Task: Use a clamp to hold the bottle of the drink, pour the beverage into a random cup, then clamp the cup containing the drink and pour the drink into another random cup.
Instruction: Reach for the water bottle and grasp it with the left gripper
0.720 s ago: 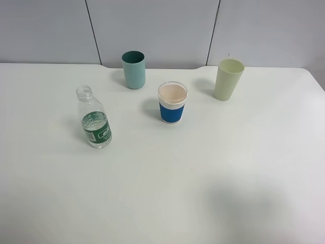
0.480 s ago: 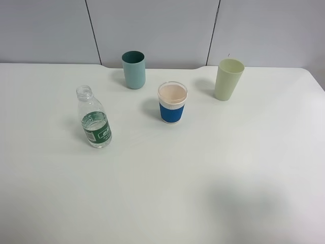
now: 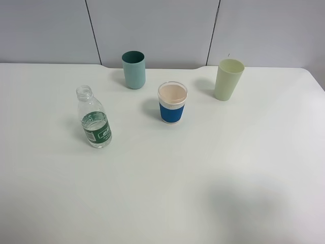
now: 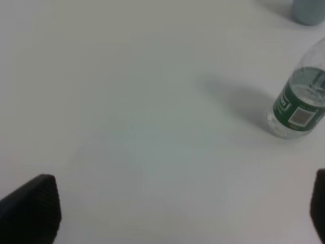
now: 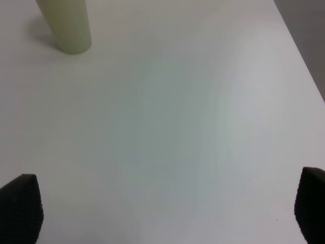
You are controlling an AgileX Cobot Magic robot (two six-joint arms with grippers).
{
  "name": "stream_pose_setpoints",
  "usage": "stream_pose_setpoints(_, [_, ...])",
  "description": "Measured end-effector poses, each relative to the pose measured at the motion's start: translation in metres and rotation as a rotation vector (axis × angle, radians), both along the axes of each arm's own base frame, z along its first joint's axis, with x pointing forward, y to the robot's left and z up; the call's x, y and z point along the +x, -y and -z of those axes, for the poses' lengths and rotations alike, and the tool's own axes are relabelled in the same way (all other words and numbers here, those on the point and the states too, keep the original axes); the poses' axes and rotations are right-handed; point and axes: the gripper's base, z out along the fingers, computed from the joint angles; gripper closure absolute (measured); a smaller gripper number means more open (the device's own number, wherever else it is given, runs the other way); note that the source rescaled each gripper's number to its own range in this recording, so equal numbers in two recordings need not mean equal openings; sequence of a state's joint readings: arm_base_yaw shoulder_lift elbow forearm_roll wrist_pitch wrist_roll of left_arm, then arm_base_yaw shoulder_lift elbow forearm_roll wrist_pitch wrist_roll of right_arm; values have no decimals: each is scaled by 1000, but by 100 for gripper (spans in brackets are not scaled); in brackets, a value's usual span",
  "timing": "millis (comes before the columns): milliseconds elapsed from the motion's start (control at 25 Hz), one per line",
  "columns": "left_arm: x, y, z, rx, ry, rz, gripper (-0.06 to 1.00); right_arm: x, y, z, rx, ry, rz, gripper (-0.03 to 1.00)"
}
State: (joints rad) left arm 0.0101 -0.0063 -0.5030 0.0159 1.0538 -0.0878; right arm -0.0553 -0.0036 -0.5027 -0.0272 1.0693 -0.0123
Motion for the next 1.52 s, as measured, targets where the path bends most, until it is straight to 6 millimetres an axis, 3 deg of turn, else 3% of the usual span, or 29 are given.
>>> stream_pose_setpoints(1520, [0, 0, 0, 0, 0, 0, -6, 0, 0, 0, 0, 0, 0, -3])
